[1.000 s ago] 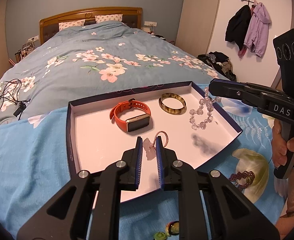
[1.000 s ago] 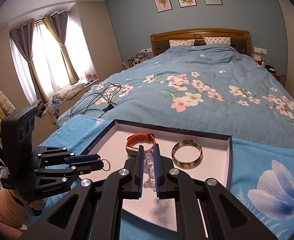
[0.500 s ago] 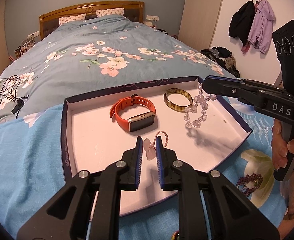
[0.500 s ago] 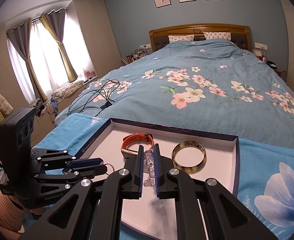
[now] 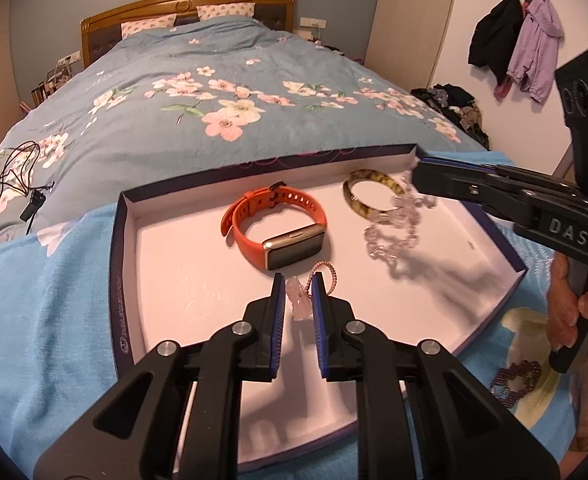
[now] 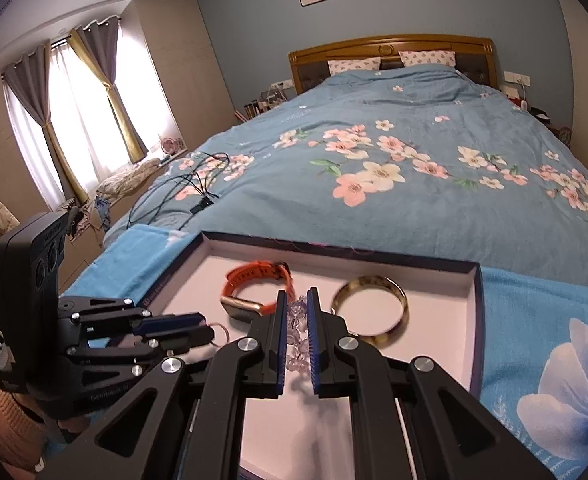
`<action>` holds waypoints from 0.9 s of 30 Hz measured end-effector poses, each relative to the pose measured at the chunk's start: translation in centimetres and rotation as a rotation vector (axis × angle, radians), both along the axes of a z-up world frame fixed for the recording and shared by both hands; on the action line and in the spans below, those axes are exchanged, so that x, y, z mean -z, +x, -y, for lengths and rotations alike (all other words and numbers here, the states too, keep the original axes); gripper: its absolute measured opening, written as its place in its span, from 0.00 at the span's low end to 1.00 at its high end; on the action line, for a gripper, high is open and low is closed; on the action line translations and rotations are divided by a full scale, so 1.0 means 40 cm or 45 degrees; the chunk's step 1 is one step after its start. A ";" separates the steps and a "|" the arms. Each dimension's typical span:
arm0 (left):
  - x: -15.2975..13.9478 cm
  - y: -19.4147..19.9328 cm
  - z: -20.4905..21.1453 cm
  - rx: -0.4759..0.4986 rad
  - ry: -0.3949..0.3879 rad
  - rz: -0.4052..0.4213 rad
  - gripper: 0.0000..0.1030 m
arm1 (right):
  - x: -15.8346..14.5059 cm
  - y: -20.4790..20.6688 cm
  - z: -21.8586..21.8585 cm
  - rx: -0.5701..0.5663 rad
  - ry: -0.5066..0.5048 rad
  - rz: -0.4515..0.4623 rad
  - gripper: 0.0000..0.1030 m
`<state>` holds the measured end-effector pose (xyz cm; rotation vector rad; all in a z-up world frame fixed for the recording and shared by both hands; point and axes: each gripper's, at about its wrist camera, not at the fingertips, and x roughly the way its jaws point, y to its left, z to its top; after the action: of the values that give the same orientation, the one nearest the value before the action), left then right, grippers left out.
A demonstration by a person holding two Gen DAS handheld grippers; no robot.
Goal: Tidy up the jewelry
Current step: 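Carry the crystal bracelet into the box with the right tool while the left tool carries the hair tie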
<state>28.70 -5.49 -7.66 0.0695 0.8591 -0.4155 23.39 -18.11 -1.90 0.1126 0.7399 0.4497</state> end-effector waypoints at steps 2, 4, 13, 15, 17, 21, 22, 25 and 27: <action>0.009 0.008 0.001 -0.004 0.001 -0.012 0.13 | 0.007 0.000 0.009 0.009 -0.011 -0.012 0.08; 0.017 0.019 0.000 -0.012 0.002 -0.022 0.13 | 0.013 0.000 0.017 0.018 -0.025 -0.022 0.08; 0.039 0.053 0.000 -0.030 0.001 -0.063 0.13 | 0.035 0.005 0.030 0.037 -0.048 -0.048 0.08; 0.042 0.056 0.004 -0.032 0.007 -0.066 0.14 | 0.037 0.006 0.027 0.039 -0.066 -0.052 0.08; 0.042 0.061 0.005 -0.032 0.007 -0.067 0.14 | 0.040 0.008 0.027 0.043 -0.076 -0.057 0.08; 0.045 0.068 0.004 -0.048 0.007 -0.067 0.15 | 0.052 0.011 0.038 0.071 -0.076 -0.078 0.10; 0.045 0.071 0.004 -0.055 0.008 -0.066 0.15 | 0.053 0.012 0.040 0.075 -0.073 -0.083 0.10; 0.043 0.083 0.003 -0.070 0.004 -0.069 0.16 | 0.057 0.010 0.048 0.086 -0.066 -0.090 0.10; 0.043 0.090 0.002 -0.083 0.001 -0.072 0.16 | 0.055 0.008 0.048 0.087 -0.067 -0.088 0.11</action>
<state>32.29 -5.56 -9.37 0.0308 0.9147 -0.3574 23.72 -20.01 -4.10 0.1045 0.8124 0.3623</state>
